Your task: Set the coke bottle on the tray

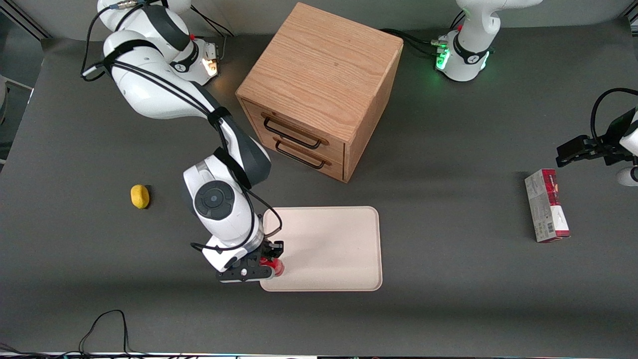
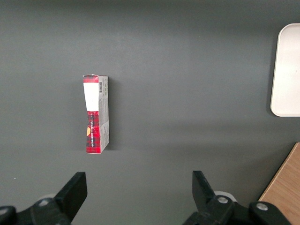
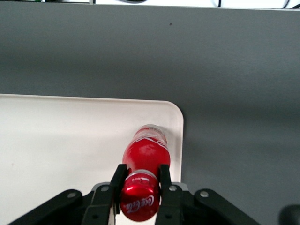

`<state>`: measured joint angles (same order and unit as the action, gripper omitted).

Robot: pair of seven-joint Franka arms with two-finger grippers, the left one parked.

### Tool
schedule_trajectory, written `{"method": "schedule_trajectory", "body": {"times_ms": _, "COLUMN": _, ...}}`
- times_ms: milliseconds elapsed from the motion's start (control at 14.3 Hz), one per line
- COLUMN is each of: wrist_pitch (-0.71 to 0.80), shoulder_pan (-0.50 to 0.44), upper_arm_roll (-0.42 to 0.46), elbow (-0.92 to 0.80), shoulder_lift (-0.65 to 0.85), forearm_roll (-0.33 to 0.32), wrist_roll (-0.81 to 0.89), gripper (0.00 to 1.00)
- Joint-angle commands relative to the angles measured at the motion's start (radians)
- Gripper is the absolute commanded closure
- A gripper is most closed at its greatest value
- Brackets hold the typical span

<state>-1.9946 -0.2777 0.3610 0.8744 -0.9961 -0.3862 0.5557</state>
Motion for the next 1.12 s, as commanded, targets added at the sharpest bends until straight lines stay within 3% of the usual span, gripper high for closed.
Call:
{"method": "schedule_trajectory", "body": {"times_ms": 0, "wrist_pitch": -0.022, "shoulder_pan": -0.009, "upper_arm_roll": 0.003, "elbow": -0.025, "shoulder_lift": -0.012, "forearm_roll": -0.028, "wrist_roll": 0.010, "gripper": 1.00}}
{"method": "schedule_trajectory", "body": {"times_ms": 70, "wrist_pitch": -0.033, "shoulder_pan": -0.008, "upper_arm_roll": 0.001, "elbow": -0.020, "shoulder_lift": -0.013, "forearm_roll": -0.028, "wrist_roll": 0.010, "gripper": 1.00}}
{"method": "schedule_trajectory", "body": {"times_ms": 140, "wrist_pitch": -0.036, "shoulder_pan": -0.008, "upper_arm_roll": -0.010, "elbow": -0.017, "shoulder_lift": -0.013, "forearm_roll": -0.028, "wrist_roll": 0.009, "gripper": 0.43}}
{"method": "schedule_trajectory", "body": {"times_ms": 209, "wrist_pitch": -0.042, "shoulder_pan": -0.008, "upper_arm_roll": -0.022, "elbow": -0.003, "shoulder_lift": -0.012, "forearm_roll": -0.034, "wrist_roll": 0.010, "gripper": 0.04}}
{"method": "schedule_trajectory", "body": {"times_ms": 279, "wrist_pitch": -0.056, "shoulder_pan": -0.008, "upper_arm_roll": -0.022, "elbow": 0.004, "shoulder_lift": -0.010, "forearm_roll": -0.043, "wrist_roll": 0.018, "gripper": 0.00}}
{"method": "schedule_trajectory", "body": {"times_ms": 488, "wrist_pitch": -0.040, "shoulder_pan": -0.005, "upper_arm_roll": -0.022, "elbow": 0.008, "shoulder_lift": 0.019, "forearm_roll": -0.046, "wrist_roll": 0.013, "gripper": 0.00}}
{"method": "schedule_trajectory", "body": {"times_ms": 698, "wrist_pitch": 0.042, "shoulder_pan": 0.020, "upper_arm_roll": -0.027, "elbow": 0.134, "shoulder_lift": 0.159, "forearm_roll": -0.030, "wrist_roll": 0.004, "gripper": 0.00}}
{"method": "schedule_trajectory", "body": {"times_ms": 767, "wrist_pitch": 0.045, "shoulder_pan": 0.040, "upper_arm_roll": -0.034, "elbow": 0.228, "shoulder_lift": 0.242, "forearm_roll": 0.007, "wrist_roll": -0.003, "gripper": 0.00}}
{"method": "schedule_trajectory", "body": {"times_ms": 837, "wrist_pitch": 0.046, "shoulder_pan": 0.047, "upper_arm_roll": -0.075, "elbow": 0.311, "shoulder_lift": 0.331, "forearm_roll": 0.086, "wrist_roll": -0.031, "gripper": 0.00}}
{"method": "schedule_trajectory", "body": {"times_ms": 977, "wrist_pitch": 0.075, "shoulder_pan": 0.037, "upper_arm_roll": -0.215, "elbow": 0.476, "shoulder_lift": 0.509, "forearm_roll": 0.267, "wrist_roll": -0.162, "gripper": 0.00}}
{"method": "schedule_trajectory", "body": {"times_ms": 1047, "wrist_pitch": 0.098, "shoulder_pan": 0.037, "upper_arm_roll": -0.258, "elbow": 0.564, "shoulder_lift": 0.601, "forearm_roll": 0.315, "wrist_roll": -0.219, "gripper": 0.00}}
